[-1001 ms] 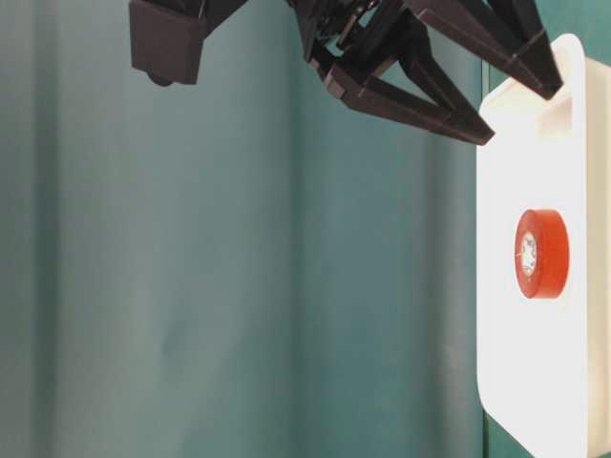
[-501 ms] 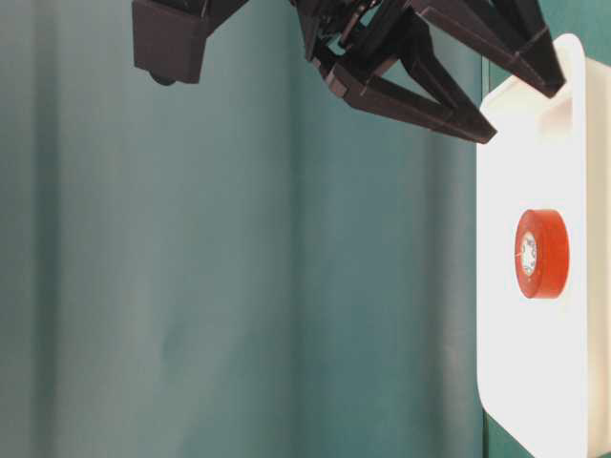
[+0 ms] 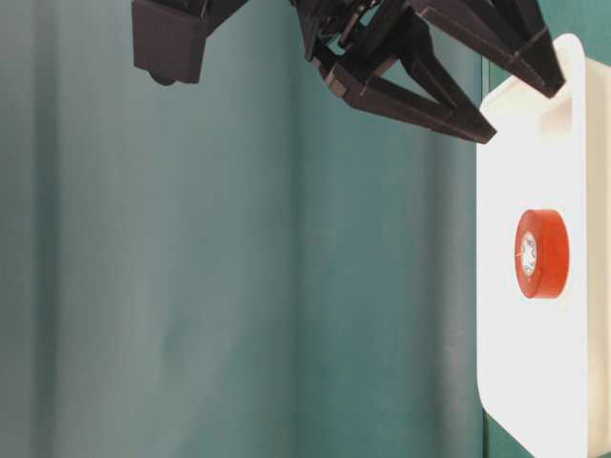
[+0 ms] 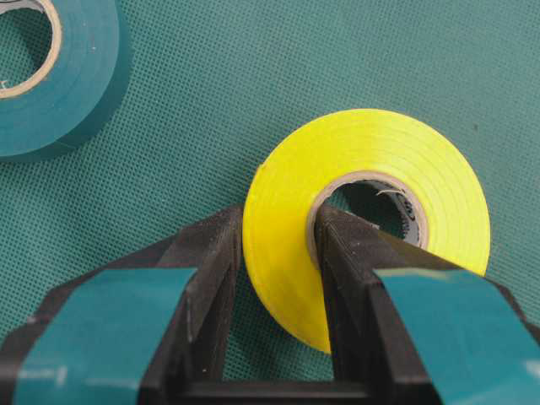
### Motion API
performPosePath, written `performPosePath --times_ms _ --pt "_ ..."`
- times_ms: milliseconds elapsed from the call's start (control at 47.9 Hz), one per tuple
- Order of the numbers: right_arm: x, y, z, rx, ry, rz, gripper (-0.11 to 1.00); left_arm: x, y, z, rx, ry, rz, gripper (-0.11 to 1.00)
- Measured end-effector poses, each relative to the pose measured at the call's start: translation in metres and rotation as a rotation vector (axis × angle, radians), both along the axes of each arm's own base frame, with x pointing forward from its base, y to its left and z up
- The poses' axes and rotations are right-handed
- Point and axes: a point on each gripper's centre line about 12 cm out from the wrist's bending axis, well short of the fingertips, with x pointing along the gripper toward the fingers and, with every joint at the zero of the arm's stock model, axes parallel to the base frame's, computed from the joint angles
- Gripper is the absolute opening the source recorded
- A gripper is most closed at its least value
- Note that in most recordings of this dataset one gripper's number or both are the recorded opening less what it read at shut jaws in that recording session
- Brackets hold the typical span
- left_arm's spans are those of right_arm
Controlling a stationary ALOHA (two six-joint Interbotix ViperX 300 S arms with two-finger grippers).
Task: Put the tape alternately from left to right into the white case.
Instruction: 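Grasp the yellow tape roll with the left gripper, then carry the yellow tape up into the tray beside the red tape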
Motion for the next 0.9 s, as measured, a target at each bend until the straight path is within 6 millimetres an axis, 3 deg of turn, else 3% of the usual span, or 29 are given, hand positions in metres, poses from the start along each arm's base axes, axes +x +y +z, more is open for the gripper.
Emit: performPosePath --times_ms 647,897 --pt "0.000 0.000 0.001 0.000 -0.002 0.000 0.84 0.002 -0.001 0.061 -0.082 -0.170 -0.001 0.25" --pt "-0.001 0.000 -0.001 0.002 -0.003 0.002 0.84 0.013 0.025 0.062 -0.072 -0.173 0.086 0.25"
